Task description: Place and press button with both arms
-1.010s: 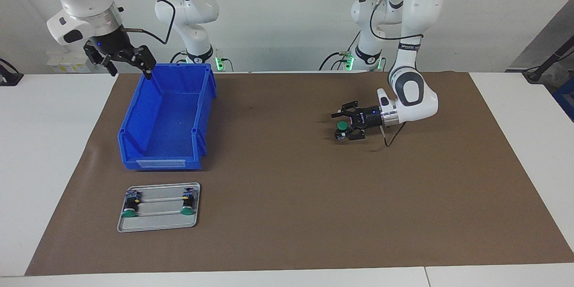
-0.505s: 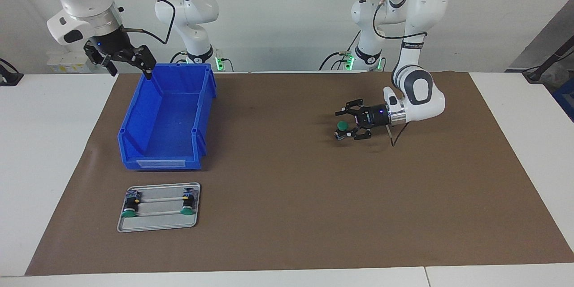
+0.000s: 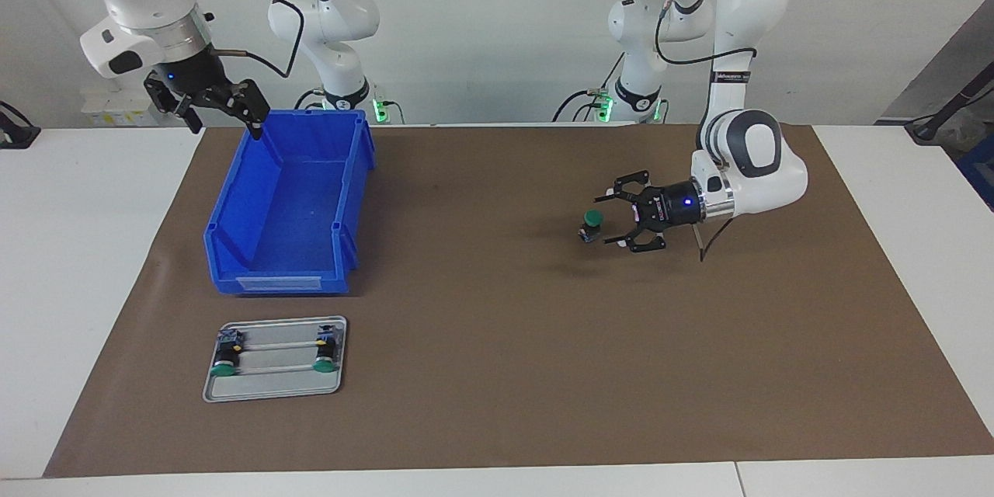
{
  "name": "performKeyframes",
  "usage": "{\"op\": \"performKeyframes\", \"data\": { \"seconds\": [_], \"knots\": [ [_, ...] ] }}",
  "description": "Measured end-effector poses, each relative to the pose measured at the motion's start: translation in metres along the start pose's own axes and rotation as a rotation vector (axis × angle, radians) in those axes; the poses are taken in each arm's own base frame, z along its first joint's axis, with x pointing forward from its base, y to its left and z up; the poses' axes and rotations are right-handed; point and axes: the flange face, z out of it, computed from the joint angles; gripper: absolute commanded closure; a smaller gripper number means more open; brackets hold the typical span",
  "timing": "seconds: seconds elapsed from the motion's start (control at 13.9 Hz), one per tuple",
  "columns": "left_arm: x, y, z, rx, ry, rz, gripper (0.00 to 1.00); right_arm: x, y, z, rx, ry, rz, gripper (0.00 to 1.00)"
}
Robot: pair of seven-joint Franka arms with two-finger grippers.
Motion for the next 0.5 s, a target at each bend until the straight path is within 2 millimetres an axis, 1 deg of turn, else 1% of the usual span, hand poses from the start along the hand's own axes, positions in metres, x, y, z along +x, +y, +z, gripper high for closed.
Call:
{"op": "performKeyframes", "data": {
  "seconds": [0.22,0.36,0.5],
  "knots": [
    [0.05,0.005,-0.008,0.028,-0.125,-0.124,0.21,0.003,0.0,-0.01,-0.001,0.002,0.002,0.0],
    [0.093,0.016,-0.012,0.081,-0.216,-0.225,0.21,0.011,-0.001,-0.013,-0.004,0.004,0.003,0.0],
    [0.121,0.029,-0.006,0.162,-0.35,-0.307,0.21,0.016,-0.002,-0.01,-0.006,-0.001,0.003,0.0]
  ]
}}
